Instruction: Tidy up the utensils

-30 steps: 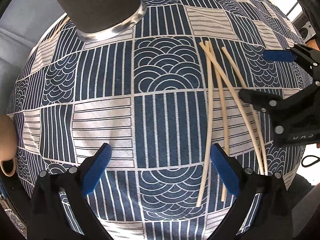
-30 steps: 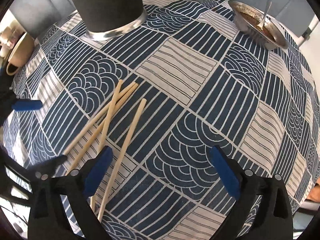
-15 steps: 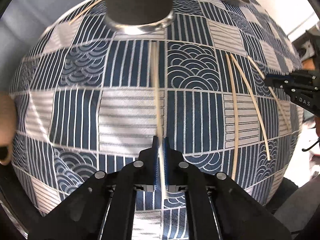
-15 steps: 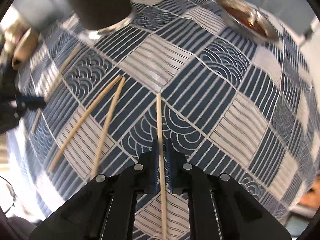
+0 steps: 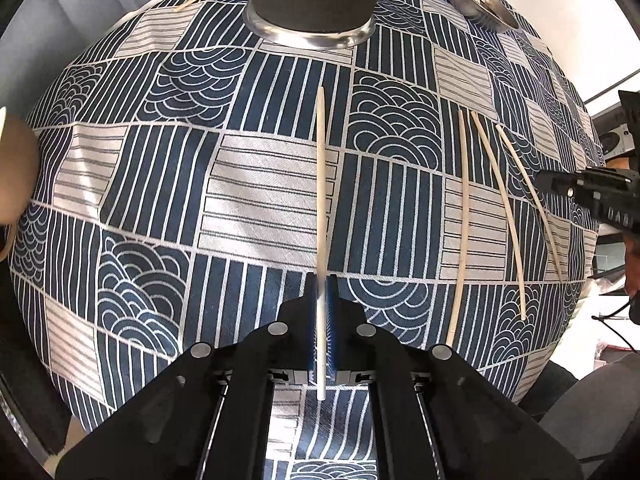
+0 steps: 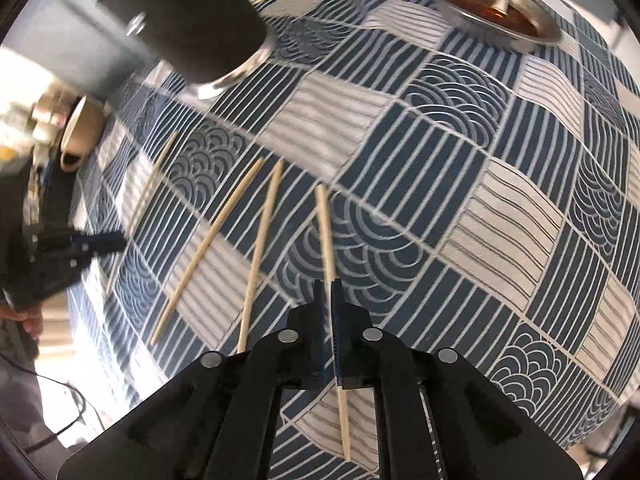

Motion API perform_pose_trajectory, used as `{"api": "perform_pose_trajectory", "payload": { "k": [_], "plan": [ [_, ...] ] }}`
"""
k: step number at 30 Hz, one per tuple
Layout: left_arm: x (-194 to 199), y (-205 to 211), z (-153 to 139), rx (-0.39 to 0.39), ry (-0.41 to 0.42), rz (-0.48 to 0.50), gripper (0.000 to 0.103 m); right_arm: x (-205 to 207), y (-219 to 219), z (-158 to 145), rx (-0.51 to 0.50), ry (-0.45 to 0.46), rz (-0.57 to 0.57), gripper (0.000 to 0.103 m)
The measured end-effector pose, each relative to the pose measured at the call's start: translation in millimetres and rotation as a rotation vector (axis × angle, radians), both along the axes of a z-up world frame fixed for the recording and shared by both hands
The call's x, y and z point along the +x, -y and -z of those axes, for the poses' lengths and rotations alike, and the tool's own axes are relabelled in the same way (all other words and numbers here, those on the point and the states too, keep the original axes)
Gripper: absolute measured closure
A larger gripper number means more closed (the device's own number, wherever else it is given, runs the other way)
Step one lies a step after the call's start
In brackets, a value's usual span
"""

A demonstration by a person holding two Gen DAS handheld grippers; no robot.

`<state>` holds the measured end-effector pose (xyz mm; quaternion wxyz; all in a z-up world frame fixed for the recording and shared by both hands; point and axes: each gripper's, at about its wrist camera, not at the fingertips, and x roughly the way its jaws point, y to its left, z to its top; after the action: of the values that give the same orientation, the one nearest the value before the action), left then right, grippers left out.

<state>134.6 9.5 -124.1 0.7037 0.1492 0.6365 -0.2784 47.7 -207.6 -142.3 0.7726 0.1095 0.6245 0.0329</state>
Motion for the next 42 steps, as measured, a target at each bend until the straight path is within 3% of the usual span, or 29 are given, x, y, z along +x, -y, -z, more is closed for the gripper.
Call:
{"api": "perform_pose_trajectory", "payload": {
  "k": [1, 2, 3, 6, 9, 10, 15, 18, 25, 27, 28, 29, 33, 38, 40, 42],
  "plan": [
    [-3, -1, -1, 0.001, -0.001, -0.003, 0.098, 1, -6, 0, -0.038, 0.001, -0.022, 0.072],
    [-6, -1, -2, 0.003, -0.001, -0.006, 0.098, 3, -12, 0, -0.076, 0.003, -0.047, 0.062],
    [-8, 0, -2, 0.008, 0.0, -0.008, 0.098, 2, -12, 1, -0.089, 0.007, -0.062, 0.062],
    [-12, -4, -5, 0.008, -0.001, -0.02, 0.098, 4, -16, 7, -0.144, -0.027, -0.073, 0.066],
    [-14, 8, -4, 0.002, -0.001, -0.033, 0.098, 5, -22, 11, -0.196, -0.02, -0.119, 0.086],
    [-15, 7, -6, -0.005, -0.001, -0.037, 0.098, 6, -22, 12, -0.195, -0.021, -0.119, 0.097],
    [-19, 0, -15, -0.028, 0.008, -0.065, 0.098, 0, -8, 11, -0.115, -0.014, -0.081, 0.103],
    [-20, -8, -22, -0.029, 0.016, -0.08, 0.098, -1, 3, 3, -0.022, -0.008, -0.058, 0.103],
    [-26, -6, -31, -0.025, 0.029, -0.106, 0.098, -6, 2, -1, -0.034, -0.009, -0.101, 0.096],
    [-29, -5, -33, -0.029, 0.03, -0.113, 0.098, -16, 4, -4, -0.045, -0.02, -0.12, 0.089],
    [-30, -3, -33, -0.029, 0.028, -0.115, 0.098, -20, 2, -2, -0.049, -0.033, -0.127, 0.075],
    [-31, -4, -32, -0.028, 0.026, -0.117, 0.098, -24, 1, 0, -0.054, -0.04, -0.133, 0.071],
    [-35, -8, -29, -0.021, 0.019, -0.13, 0.098, -35, -9, 9, -0.083, -0.078, -0.152, 0.071],
    [-39, -9, -26, -0.04, 0.01, -0.145, 0.098, -40, -28, 7, -0.227, -0.053, -0.243, 0.087],
    [-41, -9, -26, -0.047, 0.013, -0.146, 0.098, -42, -30, 8, -0.236, -0.062, -0.254, 0.097],
    [-41, -9, -26, -0.06, 0.013, -0.154, 0.098, -45, -21, 8, -0.187, -0.071, -0.22, 0.097]
  ]
}}
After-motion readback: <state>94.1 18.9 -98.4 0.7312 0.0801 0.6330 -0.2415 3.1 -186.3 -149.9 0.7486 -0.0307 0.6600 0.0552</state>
